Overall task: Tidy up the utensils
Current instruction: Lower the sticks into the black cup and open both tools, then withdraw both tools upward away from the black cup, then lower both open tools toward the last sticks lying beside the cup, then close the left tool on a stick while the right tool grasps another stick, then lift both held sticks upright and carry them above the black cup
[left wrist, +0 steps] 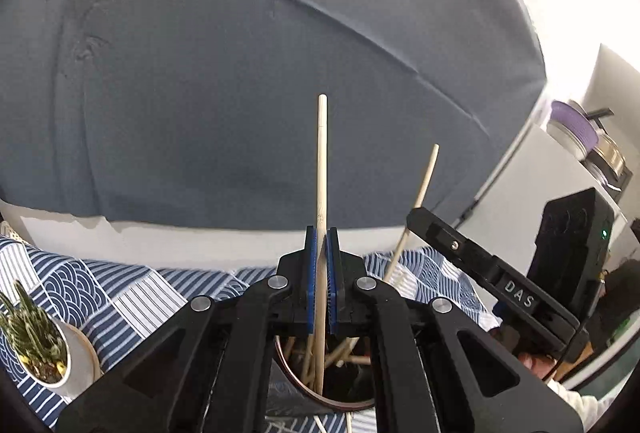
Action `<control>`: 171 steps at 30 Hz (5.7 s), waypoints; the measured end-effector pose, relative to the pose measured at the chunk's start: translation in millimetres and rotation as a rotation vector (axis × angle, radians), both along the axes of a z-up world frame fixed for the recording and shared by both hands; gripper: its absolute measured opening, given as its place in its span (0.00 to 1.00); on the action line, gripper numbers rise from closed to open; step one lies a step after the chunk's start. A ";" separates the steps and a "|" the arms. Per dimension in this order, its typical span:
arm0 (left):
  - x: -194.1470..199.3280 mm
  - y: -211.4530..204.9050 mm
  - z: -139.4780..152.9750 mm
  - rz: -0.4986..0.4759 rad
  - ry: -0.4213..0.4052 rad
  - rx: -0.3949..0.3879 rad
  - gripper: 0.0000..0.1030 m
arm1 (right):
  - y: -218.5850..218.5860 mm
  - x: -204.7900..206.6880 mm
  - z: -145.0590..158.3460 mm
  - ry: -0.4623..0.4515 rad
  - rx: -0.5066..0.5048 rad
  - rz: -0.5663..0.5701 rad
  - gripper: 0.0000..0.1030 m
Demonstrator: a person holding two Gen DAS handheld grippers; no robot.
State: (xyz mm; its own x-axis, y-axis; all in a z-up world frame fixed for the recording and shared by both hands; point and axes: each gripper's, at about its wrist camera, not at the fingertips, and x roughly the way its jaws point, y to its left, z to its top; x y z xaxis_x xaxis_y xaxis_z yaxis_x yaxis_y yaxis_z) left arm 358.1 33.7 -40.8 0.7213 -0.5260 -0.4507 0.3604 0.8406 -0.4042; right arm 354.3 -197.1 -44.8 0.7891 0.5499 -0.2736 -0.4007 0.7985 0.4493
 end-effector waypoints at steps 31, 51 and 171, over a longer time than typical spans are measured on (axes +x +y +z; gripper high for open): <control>-90.4 10.9 -10.1 0.046 0.180 0.079 0.70 | -34.1 -88.2 -13.5 0.190 -0.190 0.011 0.83; -133.2 -18.3 -108.4 0.035 0.449 0.235 0.85 | -32.7 -131.7 -114.8 0.451 -0.410 -0.011 0.83; -157.5 33.8 -11.0 0.480 0.570 0.521 0.04 | -79.9 -137.8 -20.5 0.452 -0.409 -0.222 0.05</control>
State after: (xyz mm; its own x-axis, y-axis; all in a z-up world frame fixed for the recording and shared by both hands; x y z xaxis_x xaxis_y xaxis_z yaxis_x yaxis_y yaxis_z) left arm 200.6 67.5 -51.8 0.4051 0.1441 -0.9028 -0.2141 0.9750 0.0596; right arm 216.5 -277.0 -65.3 0.6303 0.1676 -0.7581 -0.0491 0.9831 0.1766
